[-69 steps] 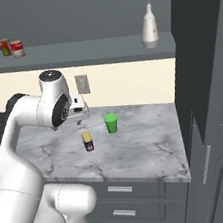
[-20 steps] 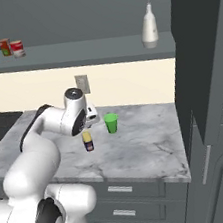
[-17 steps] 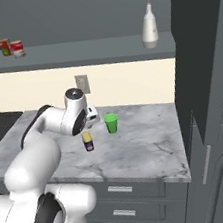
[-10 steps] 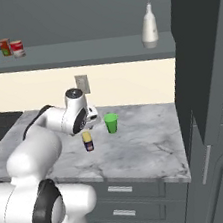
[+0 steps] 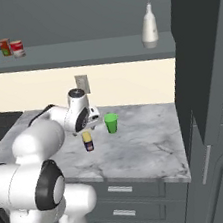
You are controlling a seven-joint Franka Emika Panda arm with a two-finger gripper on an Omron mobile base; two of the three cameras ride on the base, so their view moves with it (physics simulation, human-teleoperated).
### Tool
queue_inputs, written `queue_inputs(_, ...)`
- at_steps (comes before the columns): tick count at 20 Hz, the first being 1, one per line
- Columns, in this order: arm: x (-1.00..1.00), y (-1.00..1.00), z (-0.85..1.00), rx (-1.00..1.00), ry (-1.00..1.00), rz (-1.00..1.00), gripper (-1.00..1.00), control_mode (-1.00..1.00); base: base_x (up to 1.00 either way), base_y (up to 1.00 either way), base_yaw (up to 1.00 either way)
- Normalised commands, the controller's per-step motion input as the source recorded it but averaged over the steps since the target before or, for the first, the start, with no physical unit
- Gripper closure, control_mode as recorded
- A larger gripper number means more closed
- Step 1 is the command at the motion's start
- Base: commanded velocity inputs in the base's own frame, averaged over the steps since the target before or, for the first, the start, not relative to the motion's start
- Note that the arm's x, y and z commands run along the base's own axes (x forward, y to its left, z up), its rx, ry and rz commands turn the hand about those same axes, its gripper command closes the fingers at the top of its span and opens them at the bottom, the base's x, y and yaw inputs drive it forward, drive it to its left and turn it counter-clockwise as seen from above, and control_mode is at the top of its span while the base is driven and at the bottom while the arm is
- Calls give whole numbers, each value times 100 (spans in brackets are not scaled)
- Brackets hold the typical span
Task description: Pick the cans from the counter and place them in their designated side in the cabinet.
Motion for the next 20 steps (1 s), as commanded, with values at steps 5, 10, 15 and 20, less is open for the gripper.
queue_inputs(5, 20, 0, -21, 0, 1, 0, -100, -100, 0, 0, 0)
queue_inputs(10, 14, 0, -16, 0, 0, 0, -100, -100, 0, 0, 0)
queue_inputs(15, 8, 0, -16, 0, 0, 0, -100, -100, 0, 0, 0)
queue_inputs(20, 0, 7, -19, 0, 0, 0, -100, -100, 0, 0, 0)
